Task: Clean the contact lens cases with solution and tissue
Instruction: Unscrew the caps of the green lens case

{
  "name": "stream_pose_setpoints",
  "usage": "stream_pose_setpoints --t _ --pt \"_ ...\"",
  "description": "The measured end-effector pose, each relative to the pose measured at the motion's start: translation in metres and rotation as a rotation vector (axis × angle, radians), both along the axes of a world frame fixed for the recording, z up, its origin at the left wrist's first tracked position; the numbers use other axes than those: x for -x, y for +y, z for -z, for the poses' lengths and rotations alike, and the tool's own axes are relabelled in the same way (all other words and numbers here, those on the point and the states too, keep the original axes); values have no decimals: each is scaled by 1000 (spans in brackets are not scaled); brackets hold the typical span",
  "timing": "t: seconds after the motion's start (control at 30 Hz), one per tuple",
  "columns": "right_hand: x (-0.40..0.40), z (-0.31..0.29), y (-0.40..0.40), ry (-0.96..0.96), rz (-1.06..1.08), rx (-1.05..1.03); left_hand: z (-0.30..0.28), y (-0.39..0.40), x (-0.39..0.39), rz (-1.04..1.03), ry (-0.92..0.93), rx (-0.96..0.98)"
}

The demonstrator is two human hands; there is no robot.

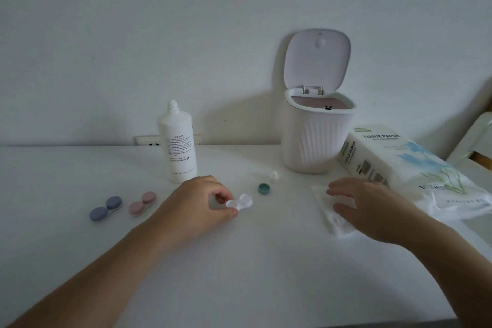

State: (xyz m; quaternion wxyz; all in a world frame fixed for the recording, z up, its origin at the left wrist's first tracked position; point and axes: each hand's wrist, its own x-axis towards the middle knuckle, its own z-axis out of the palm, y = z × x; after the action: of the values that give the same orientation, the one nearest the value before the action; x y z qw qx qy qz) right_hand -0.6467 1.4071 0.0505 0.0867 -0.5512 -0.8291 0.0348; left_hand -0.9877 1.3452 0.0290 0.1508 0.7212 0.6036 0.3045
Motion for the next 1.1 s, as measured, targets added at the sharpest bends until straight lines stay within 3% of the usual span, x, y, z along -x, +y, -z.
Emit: stream_pose_setpoints --t 0.1,0.37,0.57,0.83,1.1 --pt "-1 7 0 -98 -50 104 -3 1 0 4 -5 11" --pt "10 25 7 146 -65 -158 -26 14 -7 -18 -74 59" --pt "12 32 7 251 -38 -198 -67 40 -19 -40 -170 62" --pt "13 36 5 246 -28 -220 -132 94 -50 -65 -382 -24" --pt "11 40 7 297 -10 -178 -152 150 -86 -32 -369 -45"
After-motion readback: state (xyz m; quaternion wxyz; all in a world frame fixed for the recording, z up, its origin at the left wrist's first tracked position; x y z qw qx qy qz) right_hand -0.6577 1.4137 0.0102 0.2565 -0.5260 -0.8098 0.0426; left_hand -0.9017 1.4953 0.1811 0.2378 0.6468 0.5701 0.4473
